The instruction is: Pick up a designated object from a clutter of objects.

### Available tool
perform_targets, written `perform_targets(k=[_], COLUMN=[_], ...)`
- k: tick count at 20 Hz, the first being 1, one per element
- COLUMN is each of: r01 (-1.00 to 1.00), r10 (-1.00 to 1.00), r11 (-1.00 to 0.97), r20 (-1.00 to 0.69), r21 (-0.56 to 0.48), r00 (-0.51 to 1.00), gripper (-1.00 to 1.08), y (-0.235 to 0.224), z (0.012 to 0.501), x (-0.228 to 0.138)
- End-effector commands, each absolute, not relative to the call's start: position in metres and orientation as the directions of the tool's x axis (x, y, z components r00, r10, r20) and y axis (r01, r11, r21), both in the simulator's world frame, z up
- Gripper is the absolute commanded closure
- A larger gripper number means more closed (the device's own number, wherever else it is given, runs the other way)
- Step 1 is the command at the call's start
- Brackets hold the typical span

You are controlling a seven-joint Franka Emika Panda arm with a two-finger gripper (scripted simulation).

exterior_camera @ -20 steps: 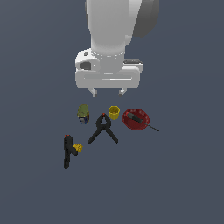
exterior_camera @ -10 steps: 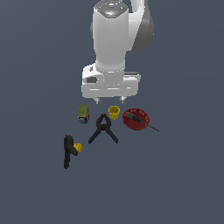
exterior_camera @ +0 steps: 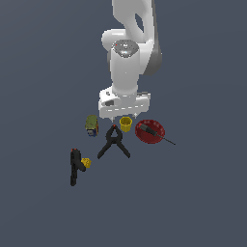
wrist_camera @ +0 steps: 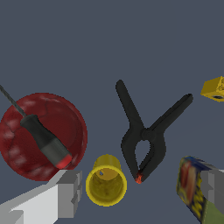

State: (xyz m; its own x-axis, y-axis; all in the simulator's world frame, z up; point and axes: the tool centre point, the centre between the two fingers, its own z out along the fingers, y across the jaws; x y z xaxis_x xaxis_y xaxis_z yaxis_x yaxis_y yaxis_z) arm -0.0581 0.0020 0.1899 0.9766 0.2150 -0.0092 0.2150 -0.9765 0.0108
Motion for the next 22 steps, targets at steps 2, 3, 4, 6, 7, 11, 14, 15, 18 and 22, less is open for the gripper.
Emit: perform_targets(k=[2, 3, 4, 6, 7, 11, 14, 15, 18, 22], r01=[0.259, 0.271, 0.282, 0.303, 0.312, 0.343, 0.36, 0.365, 0.374, 0.379], r10=[0.259, 0.271, 0.282, 0.303, 0.312, 0.343, 0.36, 0.365, 0.374, 0.379], r11=[-0.966, -0.963, -0.959, -0.953, -0.95, -0.939, -0.933, -0.931, -0.927, -0.926], r20=[-0.007, -0.006, -0.005, -0.004, -0.004, -0.002, -0.001, -0.001, 0.0, 0.0], r21=[0.007, 0.006, 0.006, 0.004, 0.004, 0.002, 0.001, 0.001, 0.0, 0.0], r00=[0.966, 0.963, 0.959, 0.953, 0.95, 0.939, 0.933, 0.931, 0.927, 0.926], gripper=[-0.92, -0.92, -0.92, -0.92, -0.92, -0.92, -0.92, -0.92, -0.92, -0.92], y=[0.005, 0.006, 0.007, 0.008, 0.009, 0.011, 0.012, 0.012, 0.013, 0.013], z=[0.163, 0.155, 0.149, 0.137, 0.131, 0.115, 0.106, 0.104, 0.099, 0.097], x=[-0.076, -0.082, -0.087, -0.098, -0.103, -0.12, -0.13, -0.132, -0.138, -0.141])
